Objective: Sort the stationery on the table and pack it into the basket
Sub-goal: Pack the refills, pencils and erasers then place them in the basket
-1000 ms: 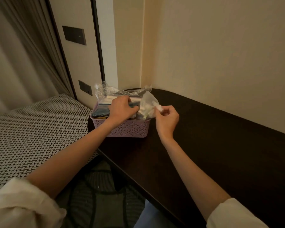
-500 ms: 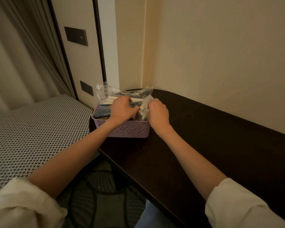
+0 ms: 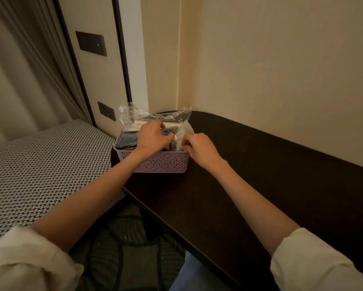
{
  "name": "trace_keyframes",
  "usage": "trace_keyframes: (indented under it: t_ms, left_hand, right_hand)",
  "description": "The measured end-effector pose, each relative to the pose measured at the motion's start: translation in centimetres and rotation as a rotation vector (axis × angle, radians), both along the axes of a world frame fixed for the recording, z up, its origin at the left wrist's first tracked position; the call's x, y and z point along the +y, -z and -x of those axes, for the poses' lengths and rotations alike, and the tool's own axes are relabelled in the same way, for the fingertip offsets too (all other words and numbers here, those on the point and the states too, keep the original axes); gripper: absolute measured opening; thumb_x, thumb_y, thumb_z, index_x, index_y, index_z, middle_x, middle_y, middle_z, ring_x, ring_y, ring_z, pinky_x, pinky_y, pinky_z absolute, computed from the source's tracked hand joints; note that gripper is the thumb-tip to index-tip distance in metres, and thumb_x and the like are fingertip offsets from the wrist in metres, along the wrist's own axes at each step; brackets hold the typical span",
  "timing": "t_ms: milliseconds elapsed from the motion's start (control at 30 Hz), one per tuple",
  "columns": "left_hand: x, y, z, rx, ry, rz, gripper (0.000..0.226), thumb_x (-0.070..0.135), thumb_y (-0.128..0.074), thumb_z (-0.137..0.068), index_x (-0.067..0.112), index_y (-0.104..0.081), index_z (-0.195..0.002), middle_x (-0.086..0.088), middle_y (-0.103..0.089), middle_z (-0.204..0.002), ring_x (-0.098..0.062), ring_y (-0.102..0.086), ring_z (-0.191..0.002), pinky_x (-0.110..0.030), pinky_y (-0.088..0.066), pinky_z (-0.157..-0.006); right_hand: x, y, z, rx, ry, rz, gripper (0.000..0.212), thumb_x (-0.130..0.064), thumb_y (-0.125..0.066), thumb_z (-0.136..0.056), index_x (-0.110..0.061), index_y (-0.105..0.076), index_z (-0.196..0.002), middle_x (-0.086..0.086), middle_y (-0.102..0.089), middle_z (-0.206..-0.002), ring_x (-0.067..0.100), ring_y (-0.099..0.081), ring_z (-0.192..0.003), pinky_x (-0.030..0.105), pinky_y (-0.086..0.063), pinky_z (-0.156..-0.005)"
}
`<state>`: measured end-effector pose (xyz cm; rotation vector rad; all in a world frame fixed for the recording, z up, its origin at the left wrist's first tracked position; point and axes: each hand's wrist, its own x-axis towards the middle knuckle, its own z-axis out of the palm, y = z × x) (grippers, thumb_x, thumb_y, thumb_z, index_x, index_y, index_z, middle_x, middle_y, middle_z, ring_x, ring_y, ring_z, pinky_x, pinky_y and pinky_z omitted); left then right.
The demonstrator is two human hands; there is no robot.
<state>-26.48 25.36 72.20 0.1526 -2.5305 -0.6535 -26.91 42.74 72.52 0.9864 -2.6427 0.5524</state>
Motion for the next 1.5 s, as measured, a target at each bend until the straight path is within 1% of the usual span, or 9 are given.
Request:
trace_keyframes:
  t_ms: [333,467,667,867,1000,1100,1233,1367,1500]
  left_hand:
    - [-0.5,0.0,-0.2,-0.063,0.050,0.013,0.048,0.047,-0.057,-0.067,0.009,-0.068,-0.093,-0.007,-0.068,-0.090,-0.025,-0.061,-0.089,-0.038,-0.052,-0.073]
    - [-0.3,0.7,-0.5,-0.156,0.060,0.107,0.057,0.055,-0.052,-0.083,0.012,-0.058,-0.120,-0.013,-0.058,-0.119,-0.031,-0.052,-0.113,-0.046,-0.043,-0.096]
    - [-0.4,2.0,-2.1,-0.189,0.094,0.401,0.078,0.054,0.003,-0.085,0.021,-0.036,-0.144,-0.012,-0.040,-0.141,-0.032,-0.038,-0.128,-0.050,-0.028,-0.104]
    - [0.2,2.7,-2.2,-0.216,0.038,0.415,0.052,0.042,-0.023,-0.102,0.023,-0.025,-0.151,-0.014,-0.027,-0.151,-0.029,-0.022,-0.141,-0.059,-0.013,-0.114]
    - [0.0,2.1,-2.3,-0.210,0.082,0.235,0.053,0.046,-0.032,-0.101,0.025,-0.028,-0.149,-0.015,-0.021,-0.153,-0.031,-0.016,-0.144,-0.058,-0.004,-0.116]
    - [-0.6,1.9,-3.4,0.071,0.063,-0.037,0.055,0.050,-0.031,-0.099,0.015,-0.043,-0.140,-0.014,-0.038,-0.145,-0.030,-0.034,-0.135,-0.055,-0.020,-0.114]
    - [-1.9,2.5,-4.7,0.369,-0.335,-0.232,0.038,0.024,-0.047,-0.097,0.004,-0.049,-0.129,-0.018,-0.050,-0.131,-0.033,-0.046,-0.123,-0.048,-0.030,-0.106]
    - [-3.0,3.1,-5.4,0.218,-0.679,-0.526,0.058,0.018,-0.059,-0.089,0.000,-0.035,-0.138,-0.022,-0.034,-0.144,-0.037,-0.033,-0.133,-0.047,-0.025,-0.109]
    - [-3.4,4.0,-5.7,0.067,-0.637,-0.783,0.065,0.019,-0.055,-0.093,-0.005,-0.022,-0.144,-0.026,-0.028,-0.147,-0.039,-0.034,-0.133,-0.047,-0.033,-0.107]
  right_hand:
    - [1.2,-0.6,-0.4,0.065,-0.037,-0.186,0.030,-0.014,-0.043,-0.092,-0.018,-0.069,-0.108,0.006,-0.063,-0.105,0.021,-0.047,-0.107,0.038,-0.033,-0.095]
    - [1.2,-1.0,-0.8,0.033,-0.039,-0.223,0.031,-0.009,-0.046,-0.093,-0.017,-0.066,-0.115,0.007,-0.059,-0.111,0.022,-0.043,-0.110,0.033,-0.031,-0.091]
    - [1.5,-1.1,-0.2,-0.180,-0.091,-0.241,0.040,-0.004,-0.049,-0.088,-0.025,-0.068,-0.116,0.003,-0.062,-0.116,0.025,-0.042,-0.112,0.041,-0.036,-0.097]
    - [1.4,-0.1,-0.8,-0.167,-0.059,-0.094,0.035,0.000,-0.047,-0.088,-0.016,-0.070,-0.108,0.007,-0.050,-0.114,0.022,-0.040,-0.103,0.036,-0.040,-0.090]
    - [1.6,0.7,-0.5,-0.194,0.107,0.272,0.018,-0.002,-0.049,-0.091,-0.011,-0.064,-0.097,0.006,-0.050,-0.111,0.013,-0.052,-0.096,0.029,-0.046,-0.085]
    - [1.4,0.8,0.6,-0.293,0.233,0.388,0.015,-0.011,-0.046,-0.097,-0.010,-0.056,-0.108,0.004,-0.052,-0.111,0.011,-0.053,-0.091,0.027,-0.046,-0.077]
    - [0.7,0.5,2.0,-0.600,0.371,0.559,0.027,-0.020,-0.037,-0.103,-0.006,-0.049,-0.123,0.012,-0.056,-0.115,0.019,-0.059,-0.089,0.029,-0.054,-0.068]
    - [0.5,0.3,2.4,-0.967,0.374,0.739,0.031,-0.015,-0.045,-0.100,-0.002,-0.049,-0.128,0.015,-0.062,-0.111,0.021,-0.065,-0.088,0.027,-0.055,-0.060]
    - [0.5,0.5,1.6,-1.043,0.233,0.725,0.026,-0.020,-0.047,-0.096,-0.008,-0.057,-0.116,0.010,-0.062,-0.108,0.022,-0.061,-0.094,0.031,-0.055,-0.070]
